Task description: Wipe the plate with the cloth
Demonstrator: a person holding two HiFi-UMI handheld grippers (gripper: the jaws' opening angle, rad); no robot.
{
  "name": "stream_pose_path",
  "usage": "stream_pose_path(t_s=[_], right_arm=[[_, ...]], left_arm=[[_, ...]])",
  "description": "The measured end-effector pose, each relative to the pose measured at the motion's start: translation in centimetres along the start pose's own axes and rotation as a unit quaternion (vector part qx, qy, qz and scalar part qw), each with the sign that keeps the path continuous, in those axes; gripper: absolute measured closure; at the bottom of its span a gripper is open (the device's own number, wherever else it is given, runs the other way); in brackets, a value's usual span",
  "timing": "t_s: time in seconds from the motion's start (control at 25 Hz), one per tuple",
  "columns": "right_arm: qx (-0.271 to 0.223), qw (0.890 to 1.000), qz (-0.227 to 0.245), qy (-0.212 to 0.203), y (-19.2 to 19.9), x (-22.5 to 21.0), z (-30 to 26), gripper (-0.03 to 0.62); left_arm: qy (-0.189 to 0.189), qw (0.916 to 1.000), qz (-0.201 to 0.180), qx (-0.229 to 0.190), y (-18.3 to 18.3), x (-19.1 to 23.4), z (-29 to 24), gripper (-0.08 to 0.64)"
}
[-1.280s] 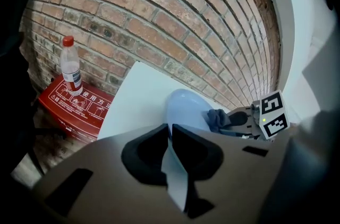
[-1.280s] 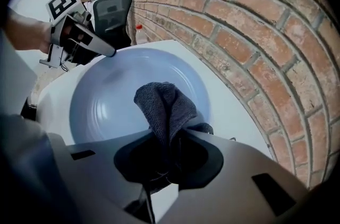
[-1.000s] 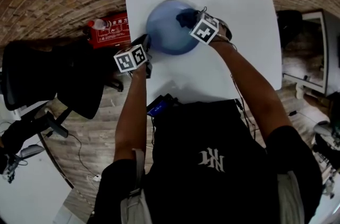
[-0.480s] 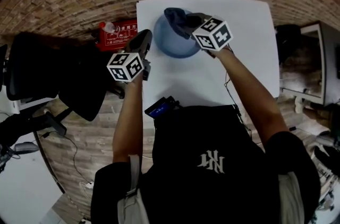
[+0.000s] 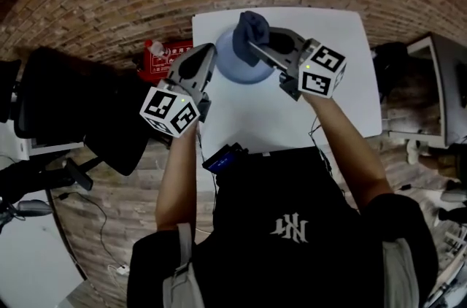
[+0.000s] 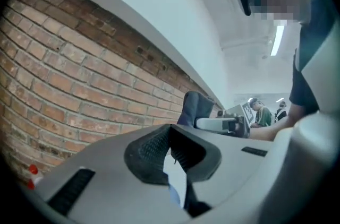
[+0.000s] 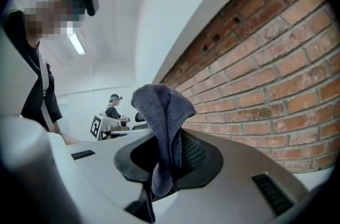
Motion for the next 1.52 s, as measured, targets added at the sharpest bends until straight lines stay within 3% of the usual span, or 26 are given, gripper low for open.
stream_pose_path(t_s=[0.16, 0.48, 0.84, 1.04, 1.28, 1.52], right_arm=[[-0.008, 1.0, 0.029, -0.004, -0.5, 3.1, 3.4, 0.506], [-0.056, 0.998, 0.027, -0.03, -0.7, 8.5, 12.4, 0.506], [-0.076, 0.996, 0.011, -0.043, 4.9, 15.0, 22.1, 0.505], [-0.069, 0.997, -0.006, -0.046, 7.8, 17.6, 24.6, 0.506], [-0.043, 0.997, 0.02, -0.052, 10.8, 21.8, 25.4, 0.506], [-0.018, 0.999, 0.019, -0.018, 12.8, 24.6, 25.2, 0.506]], left_arm=[[0.014, 0.9991, -0.035, -0.017, -3.0, -3.7, 1.1, 0.558], [0.016, 0.9964, -0.082, 0.009, -5.4, -11.9, 4.6, 0.558], [0.023, 0.9969, -0.058, 0.048, -3.3, -24.1, 8.8, 0.558], [0.031, 0.996, -0.057, 0.061, -2.6, -28.5, 11.8, 0.558], [0.05, 0.9955, -0.044, 0.067, -2.1, -30.5, 15.4, 0.558], [0.079, 0.9941, -0.031, 0.068, -1.0, -30.0, 18.6, 0.558]])
Point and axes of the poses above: the fingertips, and each gripper's own axes: z backward along the fingers, x to its left, y out of its underside, the point moved 6 cm from there along z, backward along the fingers, and after that the axes turned 11 degrees about -z, right-handed, at the moved point
